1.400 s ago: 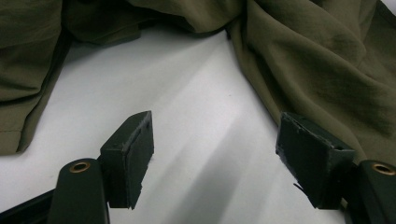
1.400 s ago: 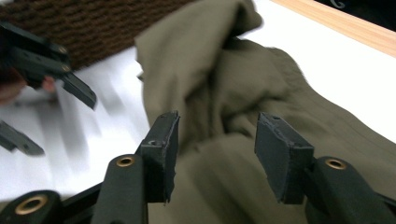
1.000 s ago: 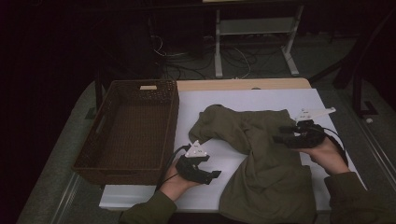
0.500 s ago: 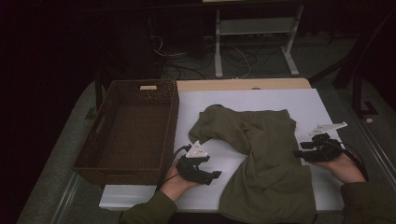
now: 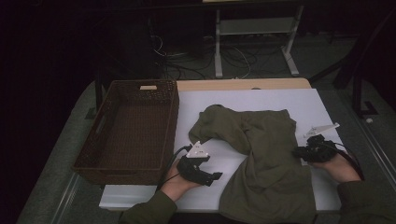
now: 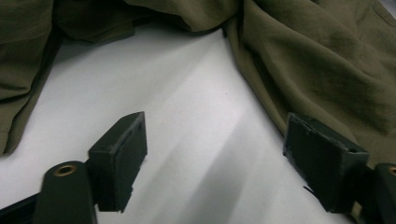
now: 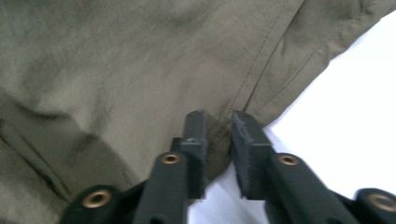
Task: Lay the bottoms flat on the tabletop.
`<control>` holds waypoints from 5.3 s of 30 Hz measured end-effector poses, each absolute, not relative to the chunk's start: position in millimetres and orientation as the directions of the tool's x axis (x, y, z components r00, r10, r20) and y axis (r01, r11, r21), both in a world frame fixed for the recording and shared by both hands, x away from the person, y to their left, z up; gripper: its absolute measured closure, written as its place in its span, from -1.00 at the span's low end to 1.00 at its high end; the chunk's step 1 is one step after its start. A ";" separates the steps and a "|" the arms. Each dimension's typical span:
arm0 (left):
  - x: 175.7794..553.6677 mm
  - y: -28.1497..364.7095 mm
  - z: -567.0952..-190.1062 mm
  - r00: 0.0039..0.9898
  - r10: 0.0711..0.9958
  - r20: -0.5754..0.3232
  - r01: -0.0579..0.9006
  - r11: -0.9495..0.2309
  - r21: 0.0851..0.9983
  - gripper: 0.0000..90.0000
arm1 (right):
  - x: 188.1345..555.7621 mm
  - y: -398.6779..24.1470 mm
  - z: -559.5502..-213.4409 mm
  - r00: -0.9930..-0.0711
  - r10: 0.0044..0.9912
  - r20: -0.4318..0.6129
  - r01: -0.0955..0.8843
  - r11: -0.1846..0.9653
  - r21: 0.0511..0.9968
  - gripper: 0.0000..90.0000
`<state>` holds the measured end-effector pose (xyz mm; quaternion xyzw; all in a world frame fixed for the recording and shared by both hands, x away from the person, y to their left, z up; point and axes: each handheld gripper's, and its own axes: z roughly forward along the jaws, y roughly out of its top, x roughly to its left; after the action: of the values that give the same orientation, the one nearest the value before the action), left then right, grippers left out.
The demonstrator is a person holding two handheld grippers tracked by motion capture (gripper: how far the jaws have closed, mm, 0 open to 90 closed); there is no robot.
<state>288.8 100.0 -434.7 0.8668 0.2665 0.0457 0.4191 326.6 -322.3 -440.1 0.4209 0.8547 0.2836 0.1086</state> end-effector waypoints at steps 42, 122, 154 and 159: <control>290.9 99.1 -437.9 0.837 0.526 -0.151 0.438 -0.480 0.760 -0.96 | 391.1 -370.5 -438.5 -0.409 0.911 -0.045 0.687 0.340 0.642 0.88; 291.6 97.7 -438.4 0.841 0.520 -0.151 0.438 -0.490 0.753 -0.94 | 348.5 -345.1 -407.4 -0.537 0.839 0.084 0.623 0.327 0.710 0.09; 291.7 97.3 -440.4 0.841 0.517 -0.159 0.443 -0.490 0.750 -0.94 | 460.9 -336.1 -443.1 -0.432 0.884 0.180 0.769 0.257 0.585 0.52; 291.6 97.0 -440.3 0.841 0.517 -0.160 0.443 -0.489 0.752 -0.93 | 459.8 -332.1 -436.6 -0.456 0.882 0.121 0.727 0.291 0.621 0.83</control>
<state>291.6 97.0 -440.3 0.8616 0.2784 0.0437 0.4221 459.8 -332.1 -436.6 0.5066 0.7940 0.3125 0.1234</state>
